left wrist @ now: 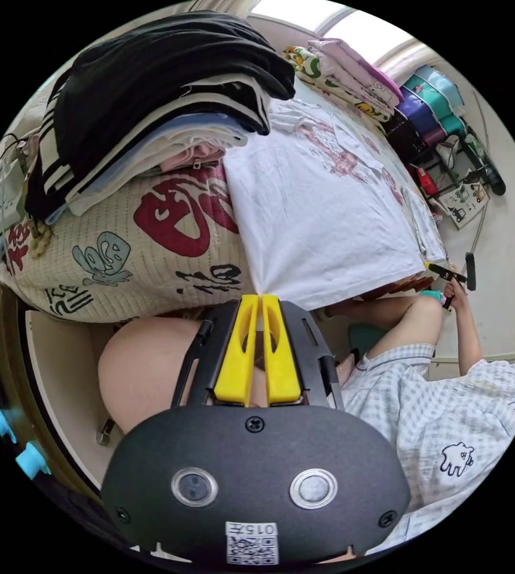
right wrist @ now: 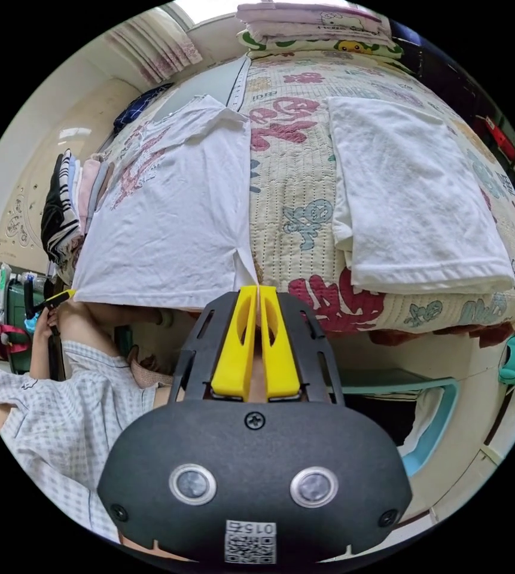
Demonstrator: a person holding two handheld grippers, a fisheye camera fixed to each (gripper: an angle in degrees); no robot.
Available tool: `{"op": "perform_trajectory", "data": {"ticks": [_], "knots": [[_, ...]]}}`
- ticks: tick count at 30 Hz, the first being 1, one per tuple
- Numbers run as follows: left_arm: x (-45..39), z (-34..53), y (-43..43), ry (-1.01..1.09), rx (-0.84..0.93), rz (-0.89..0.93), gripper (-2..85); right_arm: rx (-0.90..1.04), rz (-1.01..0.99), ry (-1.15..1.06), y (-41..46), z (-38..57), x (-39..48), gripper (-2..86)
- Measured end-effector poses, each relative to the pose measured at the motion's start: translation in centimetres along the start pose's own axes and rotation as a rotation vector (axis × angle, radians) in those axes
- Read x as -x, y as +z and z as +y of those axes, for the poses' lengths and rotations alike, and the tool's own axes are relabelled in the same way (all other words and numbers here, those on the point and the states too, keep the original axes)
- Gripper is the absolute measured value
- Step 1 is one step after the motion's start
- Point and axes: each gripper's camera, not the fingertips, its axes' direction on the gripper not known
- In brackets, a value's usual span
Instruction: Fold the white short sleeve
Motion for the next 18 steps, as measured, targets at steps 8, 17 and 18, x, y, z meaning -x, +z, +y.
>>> {"op": "perform_trajectory", "data": {"ticks": [8,17,18], "knots": [[-8.5,-4.7,-4.8,0.055,-0.141,-0.122,2.1,-0.229,0.001,-0.072,-5.7,-2.6,1.9,6.5],[-25.6,-33.2,1.8,0.225,-0.344,0.198,6.5,-0.427,-0.322,0.002,-4.0,-17.3,3.6,9.7],[-27.6,-37.9,3.7,0.218,-0.332,0.214,7.1,-0.402,-0.336,0.017,-3.3,-19.3,3.5,10.5]]}}
